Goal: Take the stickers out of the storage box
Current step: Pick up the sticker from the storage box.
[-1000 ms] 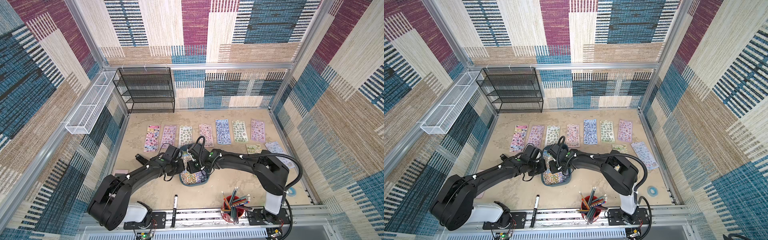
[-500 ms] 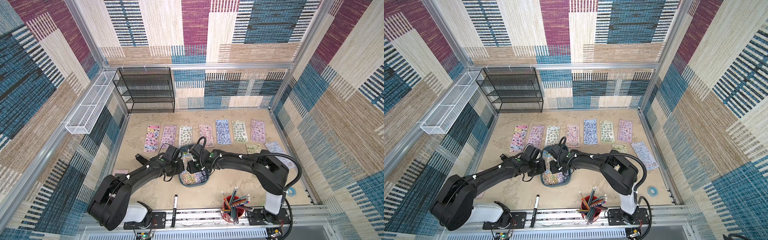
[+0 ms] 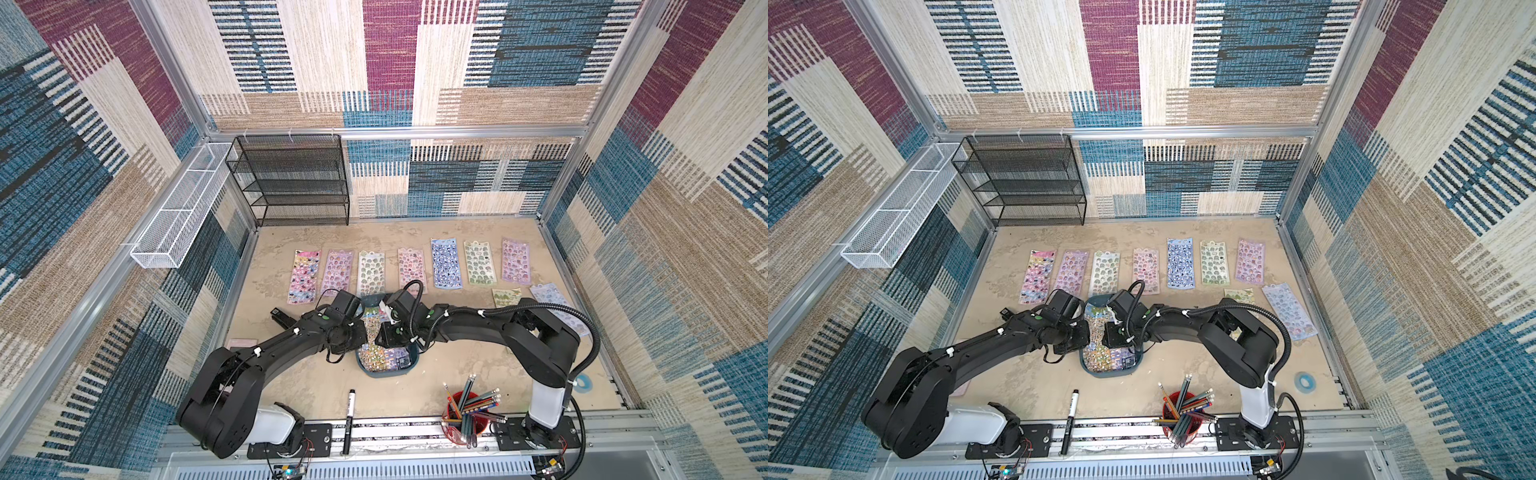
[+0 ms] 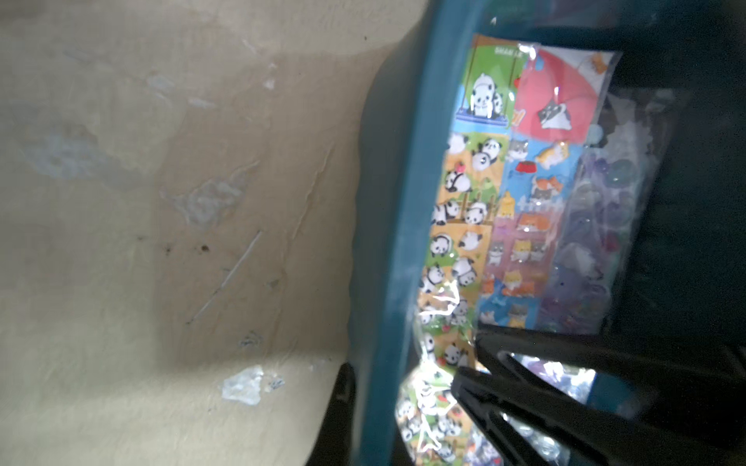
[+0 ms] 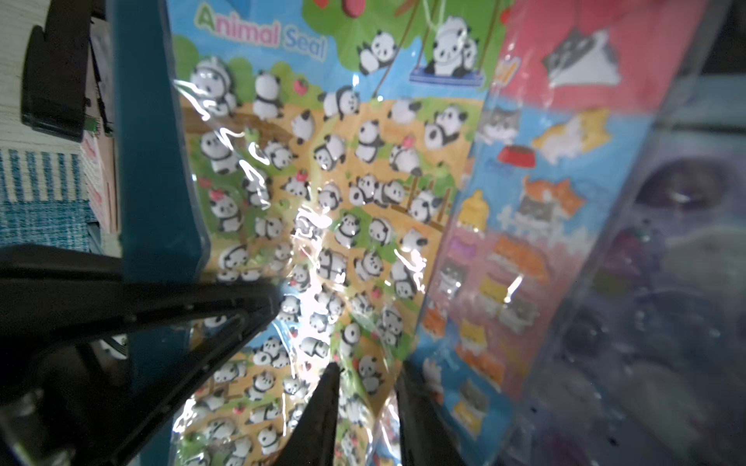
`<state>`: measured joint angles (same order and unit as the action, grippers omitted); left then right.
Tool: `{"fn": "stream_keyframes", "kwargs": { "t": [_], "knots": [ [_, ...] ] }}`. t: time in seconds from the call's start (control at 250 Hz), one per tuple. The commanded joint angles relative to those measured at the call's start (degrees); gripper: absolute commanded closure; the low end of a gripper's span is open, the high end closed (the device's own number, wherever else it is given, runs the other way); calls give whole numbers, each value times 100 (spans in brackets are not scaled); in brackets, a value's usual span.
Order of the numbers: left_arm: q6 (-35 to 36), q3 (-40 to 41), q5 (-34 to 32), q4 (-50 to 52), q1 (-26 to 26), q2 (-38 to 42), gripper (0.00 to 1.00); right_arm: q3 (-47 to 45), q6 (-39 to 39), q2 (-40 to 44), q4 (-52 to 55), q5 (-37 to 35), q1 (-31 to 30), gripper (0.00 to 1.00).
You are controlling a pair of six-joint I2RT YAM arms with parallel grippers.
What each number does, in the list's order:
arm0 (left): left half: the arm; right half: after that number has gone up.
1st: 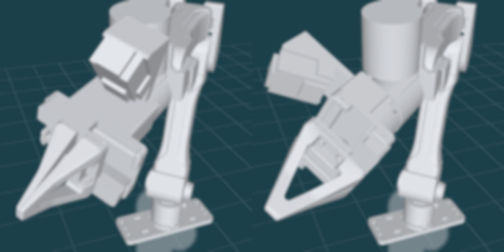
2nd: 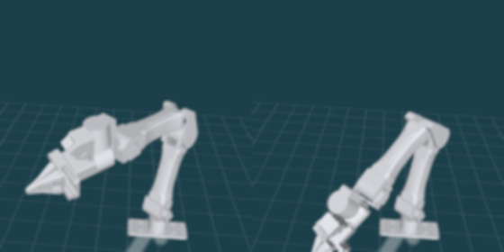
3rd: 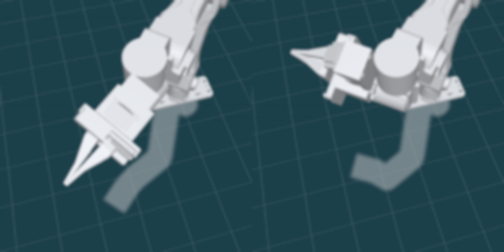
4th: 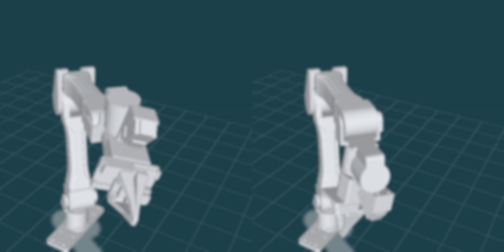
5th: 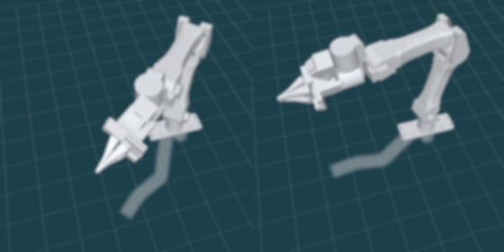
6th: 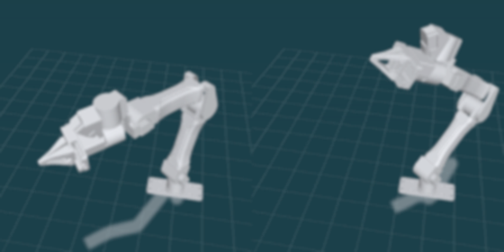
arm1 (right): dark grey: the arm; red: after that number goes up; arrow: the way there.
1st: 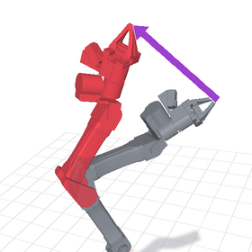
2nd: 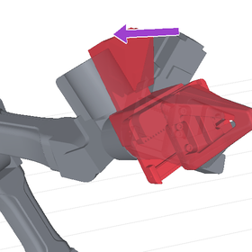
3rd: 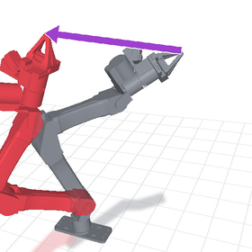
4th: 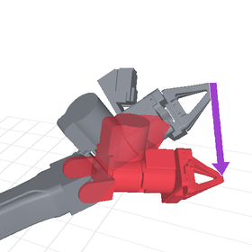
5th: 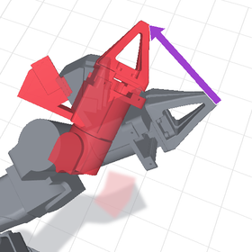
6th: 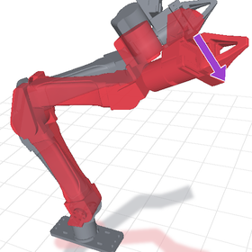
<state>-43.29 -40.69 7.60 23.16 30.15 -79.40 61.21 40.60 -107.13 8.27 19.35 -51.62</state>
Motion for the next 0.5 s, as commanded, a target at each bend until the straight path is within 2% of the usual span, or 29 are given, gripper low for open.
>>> {"fn": "stream_keyframes", "kwargs": {
  "t": [0.0, 0.068, 0.204, 0.392, 0.496],
  "knots": [
    [-136, -40, 286, -712, -10, 47, 100, -153, 208, 121, -290, 618, 63, 65],
    [-153, -18, 292, -734, -10, 56, 98, -156, 229, 142, -285, 643, 93, 61],
    [-180, 16, 299, -757, -9, 113, 78, -104, 205, 55, -86, 485, 90, 60],
    [-183, 43, 268, -709, -9, 238, 70, -180, 196, -70, -138, 485, 96, 59],
    [-180, 61, 243, -682, -12, 267, 69, -246, 242, -83, -251, 502, 94, 65]
  ]
}}
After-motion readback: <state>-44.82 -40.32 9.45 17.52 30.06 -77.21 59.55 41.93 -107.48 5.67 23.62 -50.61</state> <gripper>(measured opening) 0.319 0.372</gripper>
